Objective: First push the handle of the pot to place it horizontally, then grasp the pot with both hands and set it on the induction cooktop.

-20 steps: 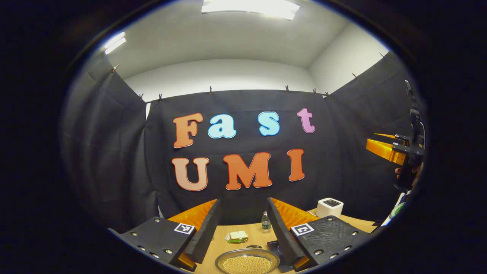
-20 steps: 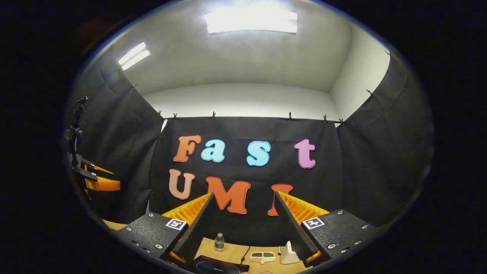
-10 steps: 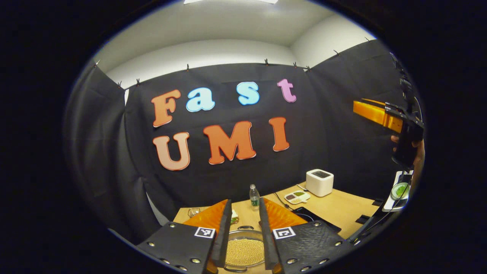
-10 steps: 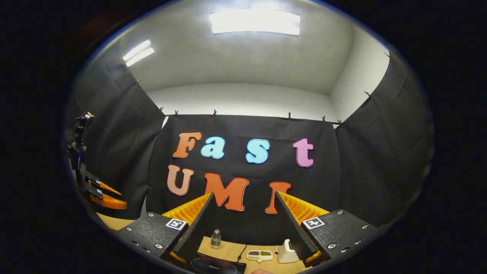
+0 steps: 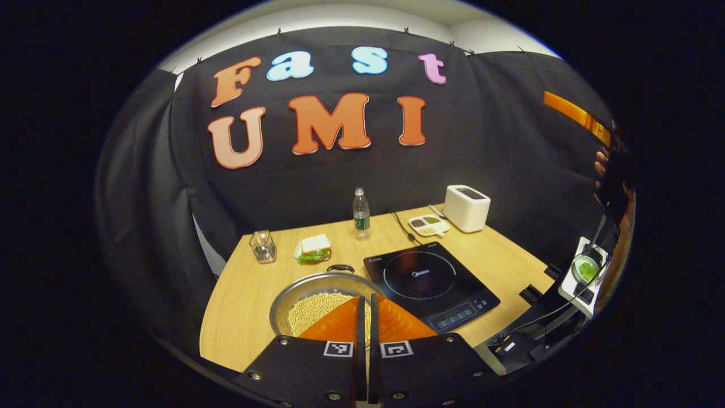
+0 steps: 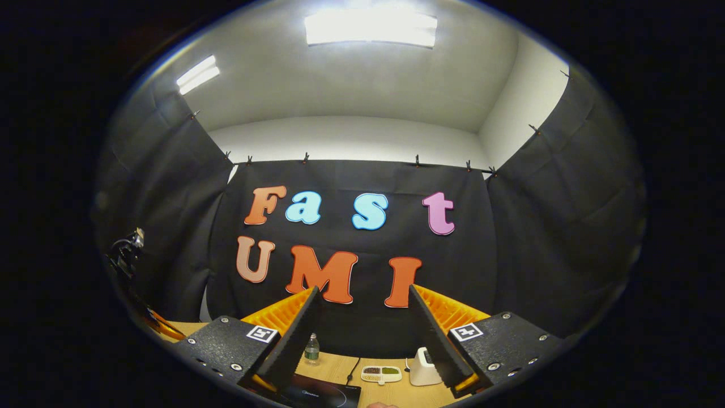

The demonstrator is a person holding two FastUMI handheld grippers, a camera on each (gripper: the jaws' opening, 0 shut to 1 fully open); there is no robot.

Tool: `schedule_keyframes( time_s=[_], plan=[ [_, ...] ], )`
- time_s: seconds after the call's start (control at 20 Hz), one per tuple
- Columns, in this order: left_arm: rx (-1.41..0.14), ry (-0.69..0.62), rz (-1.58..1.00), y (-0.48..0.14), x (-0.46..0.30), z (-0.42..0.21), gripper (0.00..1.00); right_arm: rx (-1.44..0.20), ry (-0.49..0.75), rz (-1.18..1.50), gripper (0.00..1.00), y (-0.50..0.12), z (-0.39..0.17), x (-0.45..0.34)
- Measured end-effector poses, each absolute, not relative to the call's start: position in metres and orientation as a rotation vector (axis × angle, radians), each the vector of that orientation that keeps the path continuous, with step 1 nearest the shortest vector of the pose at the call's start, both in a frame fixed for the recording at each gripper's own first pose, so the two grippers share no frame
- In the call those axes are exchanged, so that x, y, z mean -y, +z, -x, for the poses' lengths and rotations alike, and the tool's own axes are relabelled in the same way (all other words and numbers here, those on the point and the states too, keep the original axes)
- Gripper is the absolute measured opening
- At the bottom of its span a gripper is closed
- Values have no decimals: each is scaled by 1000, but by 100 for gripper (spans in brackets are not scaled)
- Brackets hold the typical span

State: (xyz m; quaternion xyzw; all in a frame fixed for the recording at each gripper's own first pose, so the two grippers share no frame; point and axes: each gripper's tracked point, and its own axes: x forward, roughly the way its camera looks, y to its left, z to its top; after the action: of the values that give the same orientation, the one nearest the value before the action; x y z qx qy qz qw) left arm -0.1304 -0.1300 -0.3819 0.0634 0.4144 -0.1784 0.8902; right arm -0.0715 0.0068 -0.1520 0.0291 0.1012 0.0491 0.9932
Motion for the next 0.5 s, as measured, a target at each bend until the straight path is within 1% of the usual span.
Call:
schedule_keyframes(
  time_s=[0.3,0.4,0.45,0.5],
  plan=[
    [-1206,-300,-21,-470,112,196,3,-236,99,-42,95,-184,78,-11],
    [-1278,-278,14,-487,104,208,3,-252,107,-34,95,-193,80,-14],
    [-1308,-275,36,-493,103,214,0,-260,108,-30,95,-198,82,-14],
    [-1337,-271,55,-499,103,221,3,-267,111,-28,95,-203,84,-15]
  ],
)
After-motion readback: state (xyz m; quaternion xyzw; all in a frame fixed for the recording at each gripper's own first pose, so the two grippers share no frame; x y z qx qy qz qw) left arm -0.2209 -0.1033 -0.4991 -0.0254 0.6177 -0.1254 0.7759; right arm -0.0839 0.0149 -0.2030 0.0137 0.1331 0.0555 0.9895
